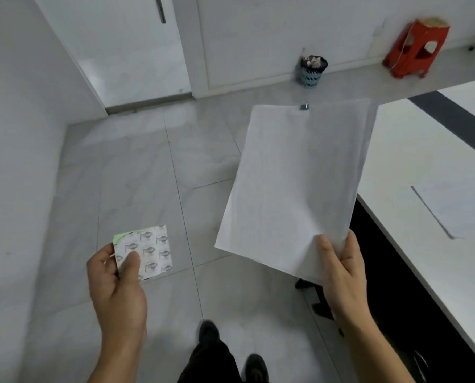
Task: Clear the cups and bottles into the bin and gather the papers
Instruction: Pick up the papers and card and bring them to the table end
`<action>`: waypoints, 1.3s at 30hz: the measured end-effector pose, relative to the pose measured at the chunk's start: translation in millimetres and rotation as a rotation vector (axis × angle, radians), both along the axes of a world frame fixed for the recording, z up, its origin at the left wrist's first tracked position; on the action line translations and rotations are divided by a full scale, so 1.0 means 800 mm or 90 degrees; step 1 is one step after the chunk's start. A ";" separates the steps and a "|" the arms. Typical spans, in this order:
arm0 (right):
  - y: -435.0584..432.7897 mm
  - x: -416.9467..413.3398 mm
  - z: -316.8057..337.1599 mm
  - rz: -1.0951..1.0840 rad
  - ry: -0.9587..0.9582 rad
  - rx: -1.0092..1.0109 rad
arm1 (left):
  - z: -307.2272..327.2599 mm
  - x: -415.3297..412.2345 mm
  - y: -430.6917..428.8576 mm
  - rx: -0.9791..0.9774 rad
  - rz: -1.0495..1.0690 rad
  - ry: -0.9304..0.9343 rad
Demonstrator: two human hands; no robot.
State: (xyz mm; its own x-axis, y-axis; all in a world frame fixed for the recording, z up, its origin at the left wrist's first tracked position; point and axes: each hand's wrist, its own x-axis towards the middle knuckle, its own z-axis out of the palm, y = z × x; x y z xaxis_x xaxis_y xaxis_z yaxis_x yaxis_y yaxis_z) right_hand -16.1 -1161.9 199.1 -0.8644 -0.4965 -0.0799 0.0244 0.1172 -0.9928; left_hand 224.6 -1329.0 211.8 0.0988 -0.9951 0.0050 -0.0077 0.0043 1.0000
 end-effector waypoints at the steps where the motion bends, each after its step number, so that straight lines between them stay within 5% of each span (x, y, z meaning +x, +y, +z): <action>1: -0.034 -0.015 -0.004 0.006 0.004 0.003 | -0.007 -0.015 -0.030 -0.002 0.004 -0.004; 8: -0.277 -0.122 -0.037 -0.004 0.004 0.066 | -0.046 -0.141 -0.281 0.017 -0.005 -0.024; 20: -0.535 -0.353 -0.005 -0.258 -0.041 0.024 | -0.007 -0.495 -0.648 -0.055 -0.284 -0.022; 39: -0.976 -0.909 -0.014 -0.302 -0.044 0.014 | -0.026 -1.064 -1.073 -0.040 -0.322 -0.025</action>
State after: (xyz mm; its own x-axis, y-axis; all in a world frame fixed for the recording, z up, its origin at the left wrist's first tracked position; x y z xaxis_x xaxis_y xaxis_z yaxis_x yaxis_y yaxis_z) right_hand -743.2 -1942.7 187.8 -0.9874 -0.0462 -0.1512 0.1461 0.0981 -0.9844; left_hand -626.3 -2187.3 191.3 -0.3970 -0.9158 0.0610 -0.0264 0.0778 0.9966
